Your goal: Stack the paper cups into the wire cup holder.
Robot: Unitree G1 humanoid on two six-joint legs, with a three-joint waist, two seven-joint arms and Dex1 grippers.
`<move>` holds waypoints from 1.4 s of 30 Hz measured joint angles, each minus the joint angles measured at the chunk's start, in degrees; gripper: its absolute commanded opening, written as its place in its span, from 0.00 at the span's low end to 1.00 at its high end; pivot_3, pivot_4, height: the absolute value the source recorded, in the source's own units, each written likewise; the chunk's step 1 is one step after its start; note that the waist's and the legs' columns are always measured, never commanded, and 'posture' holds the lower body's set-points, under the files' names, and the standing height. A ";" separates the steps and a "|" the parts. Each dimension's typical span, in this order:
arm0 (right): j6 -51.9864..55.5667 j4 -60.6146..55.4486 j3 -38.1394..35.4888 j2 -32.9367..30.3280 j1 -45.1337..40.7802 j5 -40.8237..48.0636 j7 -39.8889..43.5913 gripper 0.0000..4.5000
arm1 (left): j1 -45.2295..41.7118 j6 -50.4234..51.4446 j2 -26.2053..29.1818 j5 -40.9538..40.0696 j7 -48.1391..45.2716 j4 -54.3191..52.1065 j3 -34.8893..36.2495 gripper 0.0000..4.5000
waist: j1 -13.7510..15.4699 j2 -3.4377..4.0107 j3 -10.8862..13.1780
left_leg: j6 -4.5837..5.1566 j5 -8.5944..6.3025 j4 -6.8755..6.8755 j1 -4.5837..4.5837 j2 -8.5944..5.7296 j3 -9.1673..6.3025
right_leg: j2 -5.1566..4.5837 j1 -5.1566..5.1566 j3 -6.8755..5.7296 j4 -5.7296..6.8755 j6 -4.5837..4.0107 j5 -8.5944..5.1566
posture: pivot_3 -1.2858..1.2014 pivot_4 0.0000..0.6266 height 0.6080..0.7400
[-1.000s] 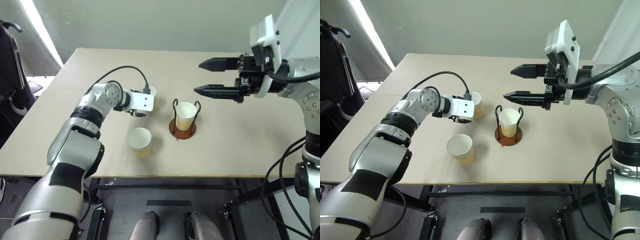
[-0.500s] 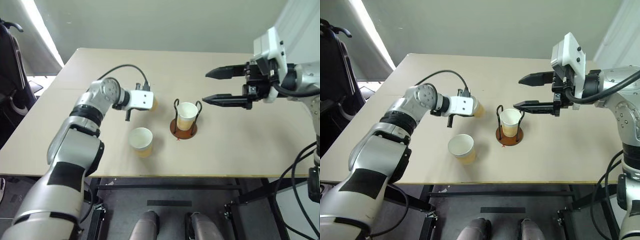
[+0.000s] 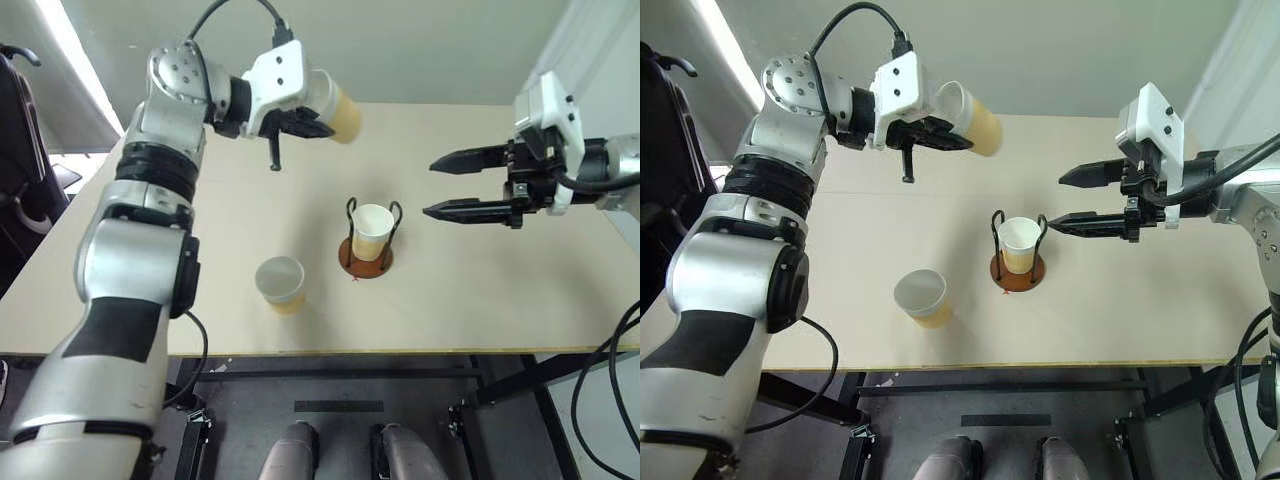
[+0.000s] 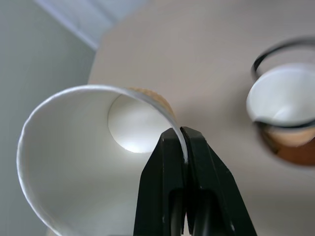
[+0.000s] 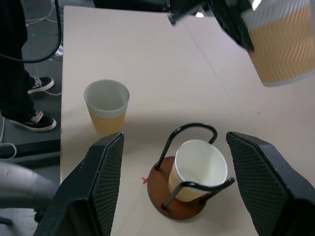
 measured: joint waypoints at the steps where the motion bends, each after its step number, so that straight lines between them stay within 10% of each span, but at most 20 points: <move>1: 0.61 -0.45 -0.07 -0.18 0.59 0.36 -0.09 0.74 | -0.06 2.94 -0.45 -1.70 -2.81 -1.76 0.25 0.01 | 0.08 0.00 0.00 | 0.04 -0.02 0.02 -0.05 0.06 -0.08 | -0.10 -0.01 0.01 0.00 0.02 0.01 | 0.52 0.24 1.00; 17: 6.88 -11.99 -5.20 0.15 6.36 8.44 -8.98 0.74 | 4.65 18.27 10.89 -27.55 -11.30 -22.73 -25.52 0.01 | 0.41 0.06 0.02 | 0.09 -0.05 0.21 0.16 0.09 -0.18 | -0.15 0.27 -0.02 0.08 0.04 0.00 | 0.52 0.24 1.00; 42: 9.15 -18.11 -9.33 0.58 11.45 15.85 -20.31 0.74 | 1.21 1.03 0.66 -19.20 -11.34 -6.12 -29.44 0.01 | 0.83 0.09 0.04 | 0.46 -0.49 0.91 -0.14 0.00 -0.11 | -0.23 0.37 0.12 -0.10 0.60 -0.02 | 0.52 0.24 1.00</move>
